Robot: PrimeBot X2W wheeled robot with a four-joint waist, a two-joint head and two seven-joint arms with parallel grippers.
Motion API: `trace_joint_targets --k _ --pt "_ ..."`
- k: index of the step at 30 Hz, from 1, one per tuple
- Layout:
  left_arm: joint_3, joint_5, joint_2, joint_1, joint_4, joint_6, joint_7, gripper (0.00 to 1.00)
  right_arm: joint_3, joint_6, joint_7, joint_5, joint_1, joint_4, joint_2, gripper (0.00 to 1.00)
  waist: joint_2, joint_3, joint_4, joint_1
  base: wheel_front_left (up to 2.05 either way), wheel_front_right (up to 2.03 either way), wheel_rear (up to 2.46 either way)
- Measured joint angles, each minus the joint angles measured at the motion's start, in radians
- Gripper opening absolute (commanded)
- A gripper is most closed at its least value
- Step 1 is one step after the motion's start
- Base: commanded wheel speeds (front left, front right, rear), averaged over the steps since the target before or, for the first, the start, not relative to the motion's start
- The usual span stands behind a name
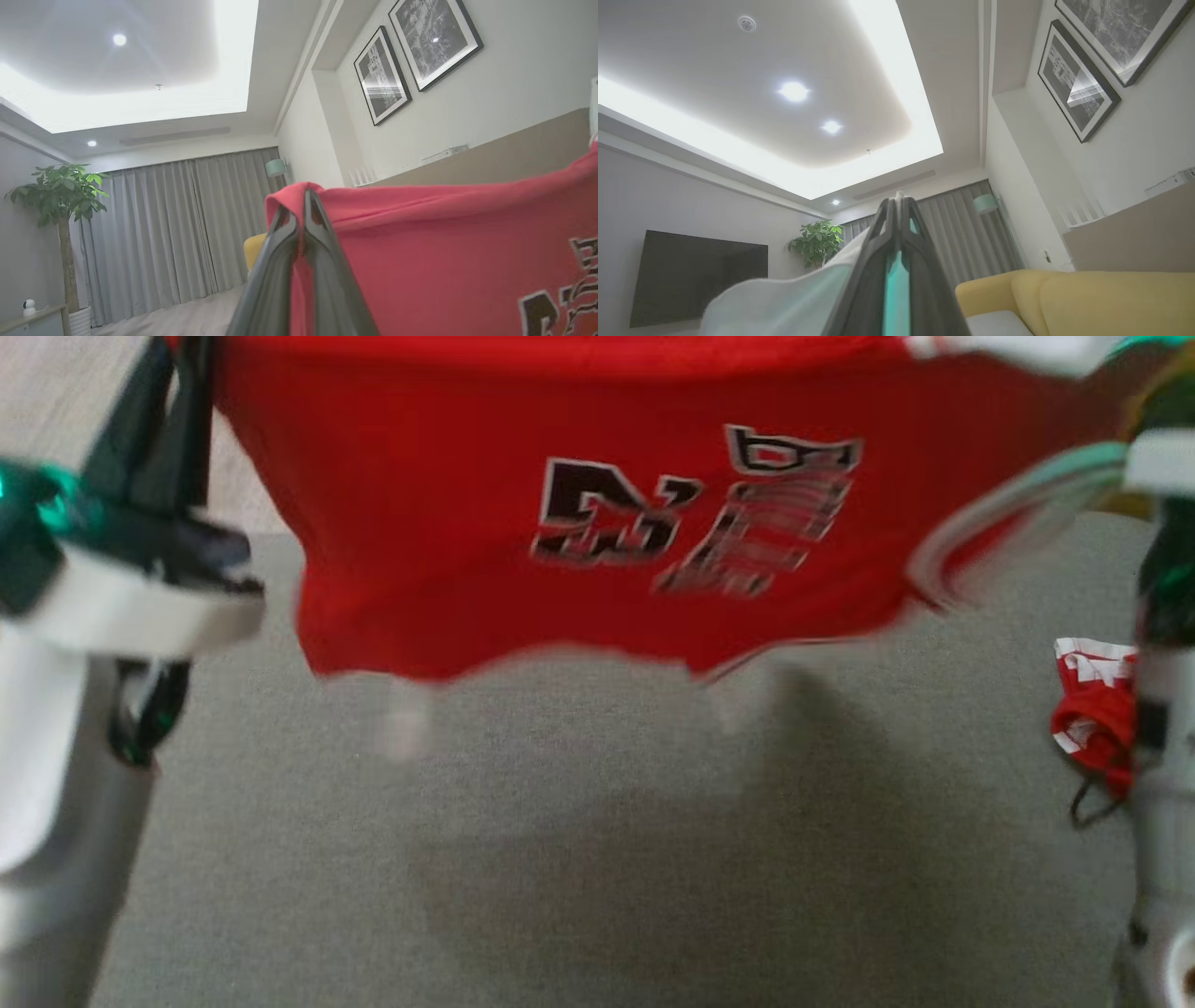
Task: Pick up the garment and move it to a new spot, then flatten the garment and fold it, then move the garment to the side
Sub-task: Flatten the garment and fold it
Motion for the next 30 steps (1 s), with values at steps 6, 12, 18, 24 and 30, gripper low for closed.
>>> trace_joint_targets --k 6,12,18,24,30 --pt "-0.042 -0.033 0.005 -0.06 0.044 0.0 0.107 0.0 0.002 0.0 0.044 -0.021 -0.099 0.038 -0.014 0.0 0.0 0.032 0.005 0.0001 0.0 0.0 0.0" --pt "-0.061 -0.045 -0.052 -0.122 0.217 0.017 0.105 0.0 0.023 0.0 0.003 -0.127 -0.224 0.212 -0.02 0.0 0.0 0.127 0.004 0.0004 0.0 0.0 0.0" --pt "-0.056 0.046 -0.118 -0.385 0.416 0.083 -0.064 0.0 -0.031 0.0 -0.068 -0.23 -0.488 0.387 -0.016 0.0 0.0 0.236 0.0 0.0005 0.0 0.0 0.0" --pt "-0.019 0.084 -0.169 -0.553 0.476 0.113 -0.132 0.0 -0.122 0.0 -0.075 -0.284 -0.631 0.347 -0.015 0.0 -0.0001 0.315 -0.007 0.0004 0.0 0.0 0.0" --pt "0.009 0.083 -0.229 -0.331 0.478 0.082 -0.132 0.0 -0.098 0.0 -0.077 -0.22 -0.398 0.314 -0.052 0.0 -0.0001 0.318 -0.012 0.0002 0.0 0.0 0.0"
